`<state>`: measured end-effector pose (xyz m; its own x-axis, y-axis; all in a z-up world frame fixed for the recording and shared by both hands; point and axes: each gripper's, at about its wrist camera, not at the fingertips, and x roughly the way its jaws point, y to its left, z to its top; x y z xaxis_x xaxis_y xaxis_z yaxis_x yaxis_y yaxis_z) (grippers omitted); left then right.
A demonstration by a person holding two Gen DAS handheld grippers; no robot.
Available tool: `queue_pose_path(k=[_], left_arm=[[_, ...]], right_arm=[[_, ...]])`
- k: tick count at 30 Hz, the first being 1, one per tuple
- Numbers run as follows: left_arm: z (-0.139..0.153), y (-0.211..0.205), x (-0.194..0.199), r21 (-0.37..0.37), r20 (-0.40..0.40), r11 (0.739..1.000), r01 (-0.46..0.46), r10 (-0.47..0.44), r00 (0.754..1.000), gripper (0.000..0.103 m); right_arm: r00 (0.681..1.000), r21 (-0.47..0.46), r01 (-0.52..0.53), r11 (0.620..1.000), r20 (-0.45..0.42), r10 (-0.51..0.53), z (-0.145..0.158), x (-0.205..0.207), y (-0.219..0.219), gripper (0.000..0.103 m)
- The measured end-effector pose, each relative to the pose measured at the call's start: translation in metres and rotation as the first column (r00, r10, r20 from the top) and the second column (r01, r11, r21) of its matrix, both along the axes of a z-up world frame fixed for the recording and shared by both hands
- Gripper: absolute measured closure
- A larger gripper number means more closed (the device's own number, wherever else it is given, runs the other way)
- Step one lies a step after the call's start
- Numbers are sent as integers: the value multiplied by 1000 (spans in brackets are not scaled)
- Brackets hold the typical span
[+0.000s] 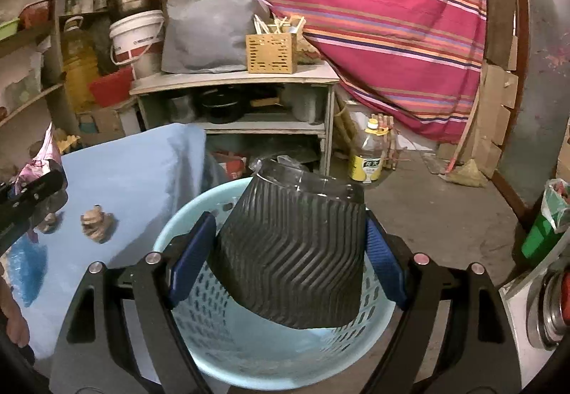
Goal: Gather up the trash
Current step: 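Carry the black cover with the right tool while the left tool carries the pink bag to the basket, then open the right tool to drop the black cover while the left tool drops the pink bag into the basket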
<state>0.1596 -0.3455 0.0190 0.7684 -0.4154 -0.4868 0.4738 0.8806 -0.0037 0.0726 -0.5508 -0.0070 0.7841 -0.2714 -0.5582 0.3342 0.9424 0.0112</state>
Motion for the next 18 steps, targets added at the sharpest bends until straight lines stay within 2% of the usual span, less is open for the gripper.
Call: queue_pose_path(k=[10, 18], left_arm=[[-11, -45, 18, 0, -27, 999, 53, -53, 998, 71], [-11, -60, 17, 20, -21, 998, 66, -66, 998, 71]], right_arm=[[999, 40, 29, 999, -28, -28, -15, 14, -27, 22], [999, 86, 13, 996, -38, -10, -24, 23, -35, 21]])
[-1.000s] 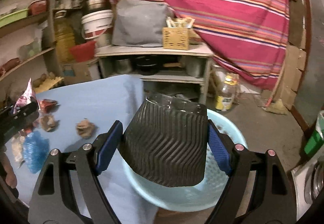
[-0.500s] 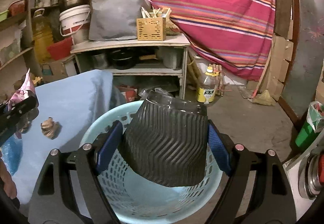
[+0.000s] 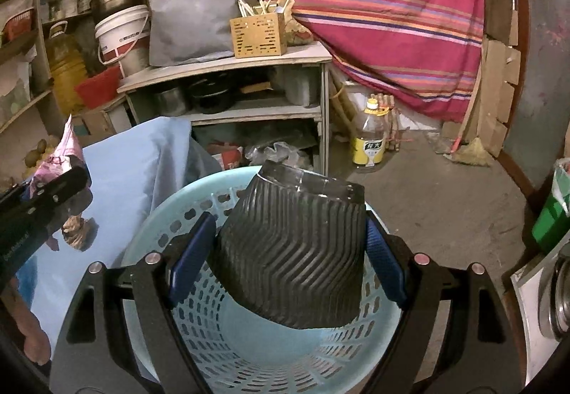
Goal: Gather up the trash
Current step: 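Open the right tool to drop the black cover while the left tool drops the pink bag into the basket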
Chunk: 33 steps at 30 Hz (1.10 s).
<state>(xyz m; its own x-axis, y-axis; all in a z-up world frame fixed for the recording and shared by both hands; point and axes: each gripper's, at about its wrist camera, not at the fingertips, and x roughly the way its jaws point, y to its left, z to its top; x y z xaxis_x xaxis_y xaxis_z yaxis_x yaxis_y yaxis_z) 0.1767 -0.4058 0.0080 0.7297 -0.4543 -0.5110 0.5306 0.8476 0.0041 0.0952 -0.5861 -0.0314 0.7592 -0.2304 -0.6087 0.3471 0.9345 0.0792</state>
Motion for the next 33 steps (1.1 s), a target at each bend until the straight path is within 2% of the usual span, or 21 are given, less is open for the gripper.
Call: queue_pose_path(k=[5, 11, 21, 23, 25, 26, 30, 33], left_arm=[[1, -4, -4, 6, 12, 1000, 5, -5, 1000, 71], [-1, -17, -8, 6, -8, 999, 33, -33, 999, 71], [-24, -60, 0, -6, -128, 991, 135, -135, 983, 69], [-30, -65, 4, -1, -153, 989, 147, -145, 977, 59], [-33, -65, 6, 2, -162, 990, 139, -137, 977, 37], [-33, -64, 5, -1, -158, 990, 139, -138, 978, 32], [-33, -62, 2, 27, -137, 990, 139, -134, 981, 30], [-28, -49, 0, 16, -126, 992, 124, -121, 985, 27]], right_arm=[[1000, 29, 11, 1000, 6, -11, -2, -5, -9, 14], [998, -8, 58, 998, 24, -58, 6, -23, -18, 9], [988, -7, 145, 989, 61, -144, 13, -53, -41, 6], [987, -4, 152, 988, 59, -152, 12, -56, -44, 6], [986, -3, 159, 987, 56, -159, 11, -58, -47, 6], [985, -1, 163, 987, 55, -162, 10, -58, -48, 6], [985, -5, 163, 987, 49, -163, 9, -57, -48, 6], [986, -14, 160, 987, 42, -160, 7, -53, -46, 6]])
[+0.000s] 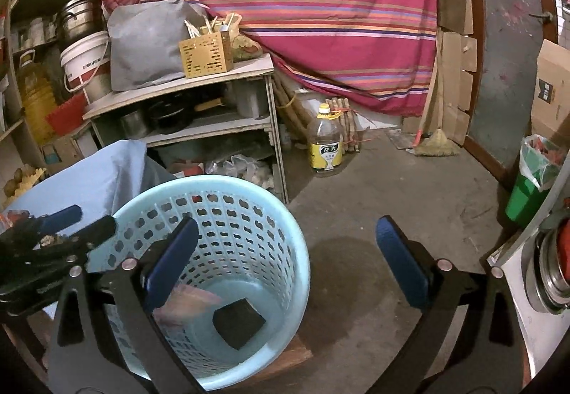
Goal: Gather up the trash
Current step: 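Open the right tool to drop the black cover while the left tool drops the pink bag into the basket, then move both open tools back over the table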
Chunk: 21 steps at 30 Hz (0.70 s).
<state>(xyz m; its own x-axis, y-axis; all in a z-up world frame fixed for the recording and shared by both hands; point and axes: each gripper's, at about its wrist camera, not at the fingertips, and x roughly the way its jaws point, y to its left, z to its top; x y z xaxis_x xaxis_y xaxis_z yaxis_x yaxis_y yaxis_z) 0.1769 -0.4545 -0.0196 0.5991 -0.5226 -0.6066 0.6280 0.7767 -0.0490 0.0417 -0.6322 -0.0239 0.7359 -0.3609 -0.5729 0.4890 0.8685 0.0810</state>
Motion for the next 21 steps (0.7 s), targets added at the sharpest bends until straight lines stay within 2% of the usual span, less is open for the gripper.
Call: queue_pose_path(k=[3, 8, 10, 15, 21], left_arm=[[6, 18, -3, -1, 43, 999, -43, 43, 998, 20], [22, 70, -5, -7, 74, 993, -117, 117, 990, 20], [29, 95, -7, -4, 100, 988, -155, 155, 983, 13], [38, 179, -8, 6, 131, 963, -269, 266, 955, 9], [32, 290, -3, 59, 159, 909, -413, 400, 903, 7]], right_arm=[[1000, -9, -7, 1000, -10, 7, -1, 5, 5, 6], [999, -20, -44, 999, -6, 44, 5, 16, 29, 4], [997, -18, -72, 997, 0, 72, 8, 21, 43, 4], [988, -44, -155, 987, -18, 155, 9, 39, 95, 4], [953, -16, -302, 953, -22, 301, 9, 58, 174, 4]])
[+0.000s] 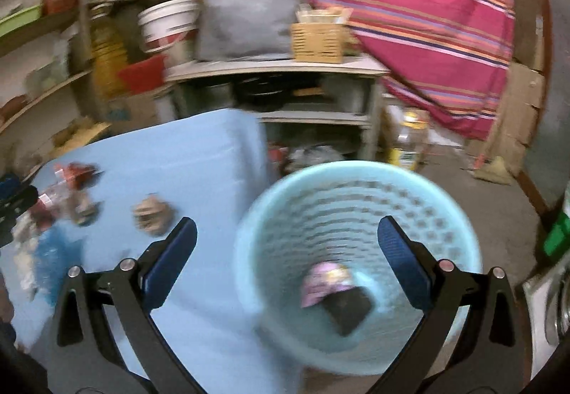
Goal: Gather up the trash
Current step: 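Move both open tools back over the table, then grasp the blue plastic bag with the right tool while the left tool grasps the white cloth pouch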
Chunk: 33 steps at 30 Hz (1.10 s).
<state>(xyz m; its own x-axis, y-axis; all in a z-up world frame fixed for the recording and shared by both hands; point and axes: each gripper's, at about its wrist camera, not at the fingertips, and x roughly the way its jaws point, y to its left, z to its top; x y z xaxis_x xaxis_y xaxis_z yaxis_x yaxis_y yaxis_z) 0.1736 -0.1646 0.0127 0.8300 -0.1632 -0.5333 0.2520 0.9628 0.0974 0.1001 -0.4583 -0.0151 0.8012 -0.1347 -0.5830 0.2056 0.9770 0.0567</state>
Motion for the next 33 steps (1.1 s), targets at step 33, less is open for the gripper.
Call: queue_pose_path(k=[33], left_arm=[[-52, 197, 31, -93, -136, 977, -190, 177, 975, 7]], right_arm=[[936, -89, -280, 956, -248, 251, -73, 63, 280, 22]])
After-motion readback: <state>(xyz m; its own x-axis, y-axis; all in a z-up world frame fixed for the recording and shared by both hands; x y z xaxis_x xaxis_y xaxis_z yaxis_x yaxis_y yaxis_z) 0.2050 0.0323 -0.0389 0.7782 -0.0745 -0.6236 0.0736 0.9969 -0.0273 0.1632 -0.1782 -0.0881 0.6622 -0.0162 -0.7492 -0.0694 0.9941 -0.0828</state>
